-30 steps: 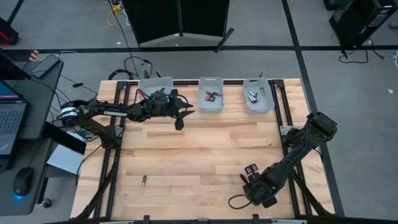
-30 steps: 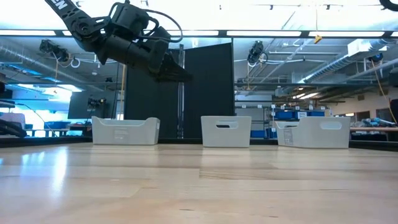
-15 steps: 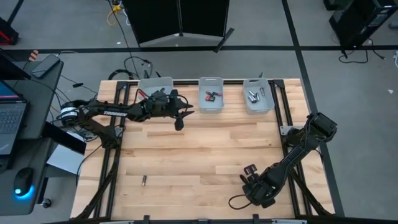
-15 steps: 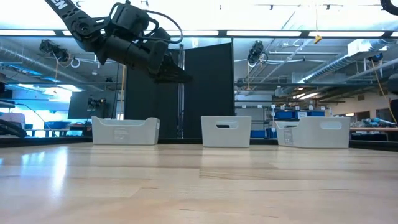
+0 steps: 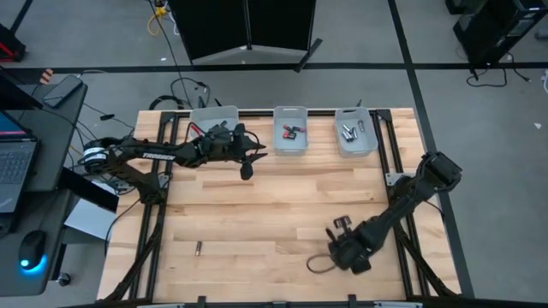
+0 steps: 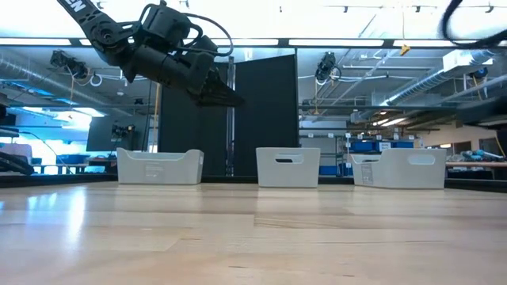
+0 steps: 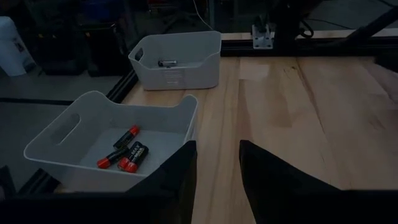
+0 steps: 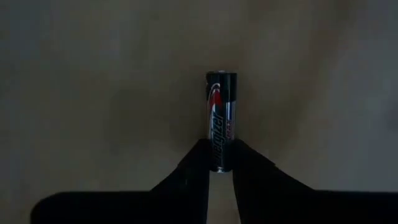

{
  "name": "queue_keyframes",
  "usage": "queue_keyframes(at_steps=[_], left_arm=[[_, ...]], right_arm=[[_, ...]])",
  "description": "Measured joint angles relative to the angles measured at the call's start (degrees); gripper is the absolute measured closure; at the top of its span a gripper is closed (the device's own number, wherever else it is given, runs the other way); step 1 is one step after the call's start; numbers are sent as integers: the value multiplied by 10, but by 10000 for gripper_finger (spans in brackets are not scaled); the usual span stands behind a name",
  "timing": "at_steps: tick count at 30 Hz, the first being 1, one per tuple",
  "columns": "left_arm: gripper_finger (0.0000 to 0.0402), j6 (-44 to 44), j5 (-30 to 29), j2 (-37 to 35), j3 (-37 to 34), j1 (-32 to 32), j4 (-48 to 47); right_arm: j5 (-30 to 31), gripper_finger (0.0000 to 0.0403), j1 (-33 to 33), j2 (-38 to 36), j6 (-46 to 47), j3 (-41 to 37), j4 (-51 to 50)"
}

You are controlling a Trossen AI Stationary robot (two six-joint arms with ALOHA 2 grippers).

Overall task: Sort batteries
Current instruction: Put the black silver battery into the right bin

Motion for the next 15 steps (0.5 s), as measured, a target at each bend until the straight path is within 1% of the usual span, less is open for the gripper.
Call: queue_keyframes(at_steps=[2,4,7,9,10,12,15], left_arm=[[273,0,0,0,0,0,0],[273,0,0,0,0,0,0],[273,-8,0,0,0,0,6],[273,-16,0,0,0,0,17],[273,-18,0,0,0,0,23],[273,-20,0,0,0,0,33],[273,-16,0,0,0,0,36]], right_arm=[[21,347,-25,-4,-4,-1,-44],[62,347,-59,-14,-6,0,-96],[169,347,-124,-47,-28,8,-155],[242,347,-177,-79,-47,9,-174],[269,347,-207,-98,-55,9,-179],[299,347,-277,-139,-75,9,-175],[306,347,-405,-189,-80,9,-170]])
